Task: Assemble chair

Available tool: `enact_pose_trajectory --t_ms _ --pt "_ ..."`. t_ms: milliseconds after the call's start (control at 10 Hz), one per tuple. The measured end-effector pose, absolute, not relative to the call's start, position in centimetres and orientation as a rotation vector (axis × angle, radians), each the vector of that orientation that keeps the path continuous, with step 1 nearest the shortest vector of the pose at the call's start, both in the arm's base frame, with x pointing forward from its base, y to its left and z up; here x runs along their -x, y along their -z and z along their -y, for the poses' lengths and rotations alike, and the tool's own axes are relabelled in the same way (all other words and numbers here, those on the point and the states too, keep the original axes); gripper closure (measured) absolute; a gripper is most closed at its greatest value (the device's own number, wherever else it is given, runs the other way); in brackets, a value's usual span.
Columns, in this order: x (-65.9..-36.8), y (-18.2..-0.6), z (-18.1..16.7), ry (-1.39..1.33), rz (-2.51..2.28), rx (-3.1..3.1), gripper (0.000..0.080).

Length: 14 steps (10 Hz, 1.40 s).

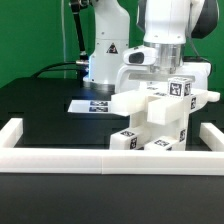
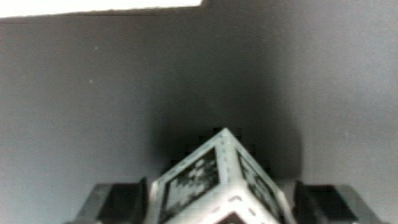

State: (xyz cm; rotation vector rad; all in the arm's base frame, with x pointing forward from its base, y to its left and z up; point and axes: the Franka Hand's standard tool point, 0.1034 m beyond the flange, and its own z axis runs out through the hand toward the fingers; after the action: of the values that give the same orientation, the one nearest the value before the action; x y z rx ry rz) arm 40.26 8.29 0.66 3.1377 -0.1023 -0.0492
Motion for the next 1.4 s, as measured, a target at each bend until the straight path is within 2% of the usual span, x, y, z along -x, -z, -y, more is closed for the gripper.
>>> enact_pose_trajectory --t_ms 300,400,700,1100,1300,1400 --pt "-40.0 -1.0 -8.5 0.049 0.097 -3.141 0.0406" --pt "-39.6 -1.7 -8.8 0.043 0.083 -3.146 0.0406" --pt "-38.6 -5.2 -8.6 0.053 0.105 -3.184 0.0406" --pt "-38.1 -8.1 -6.4 0.033 0.167 -3.214 0.0406" --pt "-38.8 -8.0 -4.3 0.022 0.146 -3.209 0.0406" --pt "-38.6 -7.7 -4.5 0.029 0.147 -3.206 0.0406"
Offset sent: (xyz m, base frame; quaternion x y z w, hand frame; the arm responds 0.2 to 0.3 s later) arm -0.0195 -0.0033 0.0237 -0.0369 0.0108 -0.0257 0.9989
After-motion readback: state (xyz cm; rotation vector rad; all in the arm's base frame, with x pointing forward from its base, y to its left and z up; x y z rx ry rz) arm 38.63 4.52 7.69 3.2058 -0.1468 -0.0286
